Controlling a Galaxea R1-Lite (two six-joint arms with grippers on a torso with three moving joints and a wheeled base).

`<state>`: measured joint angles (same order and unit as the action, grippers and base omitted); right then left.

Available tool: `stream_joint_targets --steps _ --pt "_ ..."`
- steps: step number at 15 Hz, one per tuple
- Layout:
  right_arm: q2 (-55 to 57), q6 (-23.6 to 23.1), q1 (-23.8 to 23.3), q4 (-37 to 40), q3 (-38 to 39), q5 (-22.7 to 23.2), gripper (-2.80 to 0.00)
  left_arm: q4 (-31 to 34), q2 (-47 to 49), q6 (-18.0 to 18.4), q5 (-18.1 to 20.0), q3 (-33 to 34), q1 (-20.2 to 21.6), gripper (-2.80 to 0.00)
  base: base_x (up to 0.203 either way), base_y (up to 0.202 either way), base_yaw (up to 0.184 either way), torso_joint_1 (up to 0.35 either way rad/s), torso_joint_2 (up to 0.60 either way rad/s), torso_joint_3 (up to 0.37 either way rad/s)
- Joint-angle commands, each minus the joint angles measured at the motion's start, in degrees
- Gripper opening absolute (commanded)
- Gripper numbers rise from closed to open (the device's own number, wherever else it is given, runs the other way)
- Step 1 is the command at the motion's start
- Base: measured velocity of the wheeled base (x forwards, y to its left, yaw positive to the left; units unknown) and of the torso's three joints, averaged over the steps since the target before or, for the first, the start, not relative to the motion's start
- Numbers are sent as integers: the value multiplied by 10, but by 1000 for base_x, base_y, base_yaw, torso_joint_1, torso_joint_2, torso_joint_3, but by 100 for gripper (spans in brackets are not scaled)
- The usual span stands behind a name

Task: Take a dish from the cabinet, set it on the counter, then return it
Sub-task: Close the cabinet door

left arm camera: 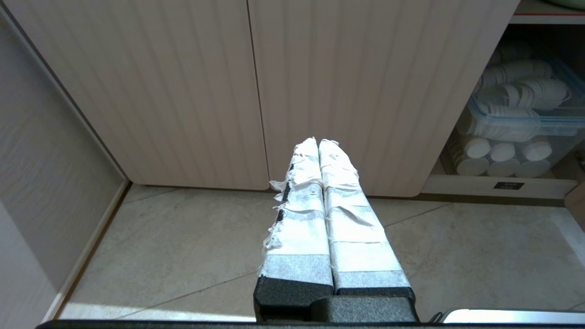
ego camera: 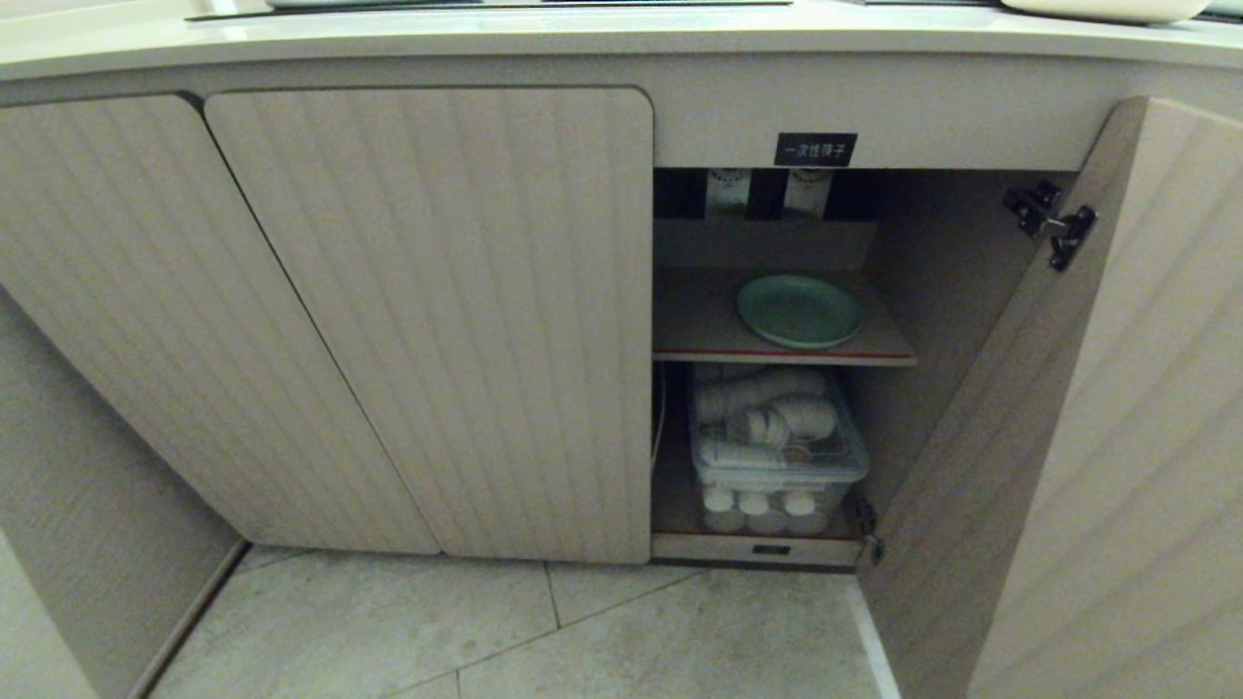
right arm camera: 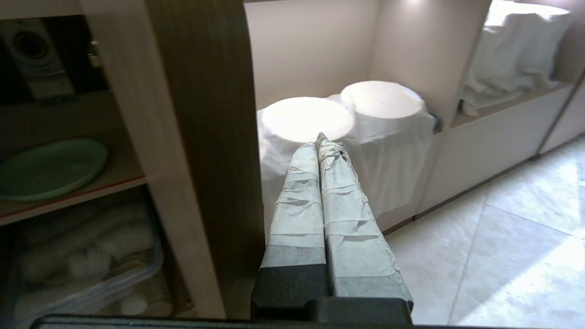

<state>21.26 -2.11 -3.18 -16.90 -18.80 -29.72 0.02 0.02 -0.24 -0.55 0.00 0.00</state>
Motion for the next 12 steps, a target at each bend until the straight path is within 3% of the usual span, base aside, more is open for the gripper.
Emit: stream_joint_targets --steps 1,12 --pt "6 0 20 -1 0 0 -280 0 0 0 -1 0 0 -280 0 0 0 0 0 0" --pt "-9 0 118 -5 -5 0 -280 0 0 0 -1 0 0 -280 0 0 0 0 0 0"
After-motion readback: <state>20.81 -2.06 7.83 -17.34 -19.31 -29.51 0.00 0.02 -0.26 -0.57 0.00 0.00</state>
